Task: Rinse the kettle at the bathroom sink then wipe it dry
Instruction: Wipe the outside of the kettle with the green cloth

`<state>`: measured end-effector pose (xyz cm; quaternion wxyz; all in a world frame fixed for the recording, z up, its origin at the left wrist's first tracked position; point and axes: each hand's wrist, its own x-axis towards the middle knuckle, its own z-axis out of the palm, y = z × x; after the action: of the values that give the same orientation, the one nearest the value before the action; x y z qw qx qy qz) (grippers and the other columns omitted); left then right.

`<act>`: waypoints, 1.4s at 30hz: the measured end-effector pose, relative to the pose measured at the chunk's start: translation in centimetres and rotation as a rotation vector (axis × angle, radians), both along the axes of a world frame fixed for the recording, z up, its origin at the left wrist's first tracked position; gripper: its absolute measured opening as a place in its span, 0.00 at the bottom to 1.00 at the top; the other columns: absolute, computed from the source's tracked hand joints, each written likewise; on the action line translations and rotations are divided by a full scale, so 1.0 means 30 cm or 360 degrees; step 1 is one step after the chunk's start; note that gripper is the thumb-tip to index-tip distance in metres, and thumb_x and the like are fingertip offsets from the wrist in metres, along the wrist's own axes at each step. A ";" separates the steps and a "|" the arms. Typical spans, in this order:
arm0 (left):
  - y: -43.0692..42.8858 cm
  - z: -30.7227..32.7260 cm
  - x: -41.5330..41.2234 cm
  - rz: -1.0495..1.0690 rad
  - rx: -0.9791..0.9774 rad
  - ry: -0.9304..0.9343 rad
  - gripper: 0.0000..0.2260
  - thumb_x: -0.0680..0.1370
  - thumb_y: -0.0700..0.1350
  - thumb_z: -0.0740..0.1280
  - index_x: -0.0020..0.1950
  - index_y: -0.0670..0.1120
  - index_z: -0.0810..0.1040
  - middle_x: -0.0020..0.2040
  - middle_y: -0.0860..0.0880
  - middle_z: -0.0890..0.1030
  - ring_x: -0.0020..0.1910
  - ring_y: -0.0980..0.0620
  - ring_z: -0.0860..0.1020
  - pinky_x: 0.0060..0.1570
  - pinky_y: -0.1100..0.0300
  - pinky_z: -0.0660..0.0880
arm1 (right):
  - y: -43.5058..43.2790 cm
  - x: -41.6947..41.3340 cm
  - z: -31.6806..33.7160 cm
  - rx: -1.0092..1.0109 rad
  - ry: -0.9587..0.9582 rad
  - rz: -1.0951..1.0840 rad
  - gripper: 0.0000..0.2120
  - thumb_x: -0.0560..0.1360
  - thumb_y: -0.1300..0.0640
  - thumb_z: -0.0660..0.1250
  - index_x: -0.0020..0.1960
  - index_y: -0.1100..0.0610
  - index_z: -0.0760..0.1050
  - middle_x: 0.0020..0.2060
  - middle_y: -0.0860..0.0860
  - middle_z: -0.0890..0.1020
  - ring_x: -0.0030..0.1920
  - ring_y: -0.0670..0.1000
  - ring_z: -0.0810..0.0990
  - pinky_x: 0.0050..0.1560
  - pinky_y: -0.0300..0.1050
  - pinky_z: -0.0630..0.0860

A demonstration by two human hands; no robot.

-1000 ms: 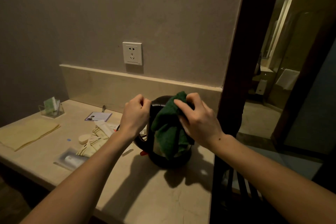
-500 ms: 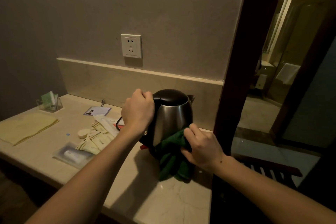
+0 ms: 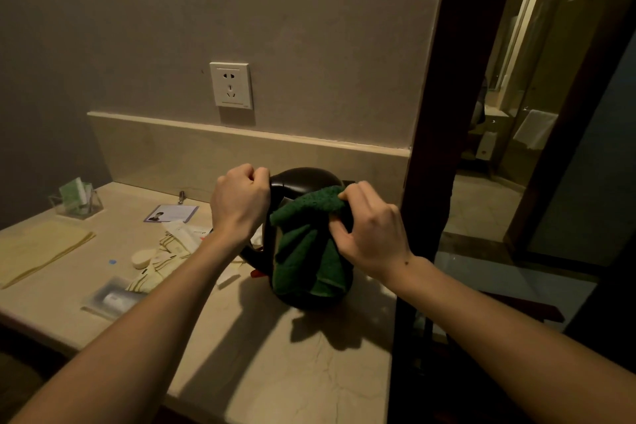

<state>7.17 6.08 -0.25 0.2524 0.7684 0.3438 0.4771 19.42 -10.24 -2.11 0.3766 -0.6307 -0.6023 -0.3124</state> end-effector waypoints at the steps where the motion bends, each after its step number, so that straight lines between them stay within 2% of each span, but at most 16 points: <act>1: 0.004 0.000 0.000 -0.0017 0.0004 -0.0007 0.16 0.78 0.45 0.59 0.32 0.42 0.71 0.28 0.46 0.69 0.28 0.51 0.65 0.29 0.59 0.62 | -0.001 -0.003 -0.013 0.0005 0.0042 0.0007 0.11 0.71 0.53 0.63 0.44 0.62 0.74 0.38 0.56 0.77 0.29 0.54 0.75 0.24 0.43 0.71; 5: 0.013 -0.002 0.003 -0.0040 -0.0013 -0.0019 0.16 0.78 0.45 0.59 0.32 0.41 0.72 0.28 0.46 0.69 0.28 0.51 0.66 0.30 0.58 0.62 | -0.027 0.001 -0.089 -0.0066 0.0255 0.0056 0.07 0.70 0.55 0.63 0.40 0.59 0.70 0.34 0.51 0.73 0.28 0.49 0.71 0.26 0.36 0.65; 9: 0.011 -0.004 0.000 -0.0036 0.0008 -0.0061 0.15 0.76 0.46 0.59 0.30 0.43 0.70 0.27 0.46 0.69 0.28 0.50 0.66 0.31 0.57 0.63 | -0.064 0.026 -0.172 -0.0456 0.0529 -0.0039 0.11 0.74 0.59 0.66 0.40 0.53 0.64 0.34 0.45 0.70 0.32 0.47 0.71 0.31 0.38 0.68; 12: 0.012 -0.002 0.001 -0.0062 0.0009 -0.0067 0.16 0.77 0.45 0.59 0.29 0.44 0.69 0.27 0.47 0.68 0.28 0.51 0.65 0.31 0.58 0.62 | -0.077 0.043 -0.191 -0.0633 0.0560 -0.0124 0.09 0.74 0.58 0.65 0.41 0.52 0.65 0.36 0.48 0.73 0.37 0.49 0.74 0.36 0.44 0.74; 16: 0.025 0.003 0.005 -0.0114 0.0005 -0.0050 0.16 0.75 0.48 0.57 0.29 0.43 0.70 0.28 0.45 0.69 0.29 0.50 0.66 0.32 0.56 0.63 | -0.080 0.039 -0.157 -0.0495 0.0511 -0.0067 0.08 0.73 0.60 0.66 0.42 0.53 0.66 0.37 0.48 0.74 0.35 0.50 0.75 0.33 0.45 0.74; 20: 0.034 0.004 0.016 -0.0207 -0.0014 -0.0053 0.15 0.74 0.49 0.56 0.29 0.44 0.69 0.27 0.46 0.68 0.29 0.50 0.66 0.32 0.57 0.63 | -0.059 0.028 -0.079 -0.0136 0.0379 0.0043 0.04 0.71 0.61 0.66 0.43 0.59 0.72 0.37 0.51 0.74 0.31 0.50 0.75 0.27 0.40 0.71; 23: 0.051 0.003 0.023 -0.0262 -0.0058 -0.0062 0.15 0.73 0.49 0.56 0.29 0.43 0.69 0.27 0.45 0.69 0.30 0.48 0.67 0.33 0.54 0.65 | -0.033 0.026 -0.033 0.0036 0.0295 0.0038 0.09 0.71 0.58 0.62 0.45 0.63 0.74 0.39 0.56 0.77 0.33 0.53 0.76 0.28 0.43 0.73; 26: 0.063 0.003 0.029 -0.0295 -0.0084 -0.0073 0.15 0.73 0.49 0.57 0.29 0.43 0.70 0.28 0.45 0.69 0.31 0.47 0.68 0.34 0.52 0.66 | -0.020 0.022 -0.028 0.0112 0.0239 -0.0001 0.11 0.71 0.58 0.61 0.47 0.65 0.76 0.39 0.57 0.78 0.34 0.53 0.77 0.30 0.41 0.73; 29: 0.068 -0.002 0.029 -0.0322 -0.0105 -0.0090 0.15 0.73 0.49 0.57 0.30 0.42 0.70 0.28 0.44 0.69 0.31 0.45 0.69 0.34 0.51 0.67 | -0.021 0.032 -0.073 0.0089 0.0295 -0.0023 0.11 0.71 0.59 0.61 0.48 0.65 0.76 0.39 0.57 0.78 0.33 0.53 0.78 0.28 0.44 0.75; 31: 0.070 -0.004 0.028 -0.0330 -0.0125 -0.0098 0.15 0.73 0.49 0.57 0.31 0.42 0.71 0.29 0.44 0.70 0.32 0.45 0.70 0.35 0.50 0.68 | -0.031 0.044 -0.115 0.0009 0.0426 -0.0065 0.06 0.72 0.61 0.63 0.47 0.62 0.74 0.39 0.54 0.77 0.34 0.52 0.78 0.29 0.47 0.78; 33: 0.067 -0.003 0.028 -0.0338 -0.0135 -0.0104 0.15 0.73 0.50 0.57 0.31 0.42 0.71 0.29 0.44 0.70 0.32 0.45 0.70 0.35 0.50 0.69 | -0.045 0.059 -0.151 -0.0191 0.0624 -0.0171 0.04 0.74 0.63 0.64 0.47 0.57 0.71 0.39 0.50 0.76 0.37 0.51 0.78 0.35 0.49 0.79; 36: 0.063 0.002 0.027 -0.0366 -0.0154 -0.0104 0.14 0.73 0.50 0.57 0.31 0.43 0.70 0.29 0.45 0.69 0.31 0.45 0.69 0.34 0.50 0.68 | -0.049 0.085 -0.185 -0.0493 0.0909 -0.0256 0.07 0.76 0.63 0.62 0.46 0.51 0.68 0.40 0.47 0.75 0.43 0.51 0.78 0.41 0.46 0.76; 40: 0.076 0.003 0.025 -0.0410 -0.0232 -0.0113 0.14 0.74 0.49 0.58 0.31 0.43 0.70 0.29 0.44 0.69 0.30 0.44 0.69 0.33 0.49 0.67 | -0.050 0.095 -0.183 -0.0482 0.1030 -0.0220 0.06 0.76 0.63 0.63 0.48 0.52 0.72 0.42 0.49 0.79 0.45 0.51 0.80 0.42 0.48 0.79; 42: 0.079 0.004 0.030 -0.0441 -0.0251 -0.0121 0.14 0.75 0.48 0.58 0.31 0.43 0.70 0.29 0.44 0.69 0.29 0.46 0.68 0.30 0.54 0.66 | -0.055 0.091 -0.169 -0.0397 0.0996 -0.0167 0.06 0.75 0.63 0.64 0.50 0.54 0.75 0.43 0.49 0.80 0.45 0.49 0.80 0.44 0.48 0.81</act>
<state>8.05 8.46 -0.12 0.3881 0.7677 0.2612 0.4379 22.16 -11.90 -7.19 0.4466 -0.7673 -0.4579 -0.0467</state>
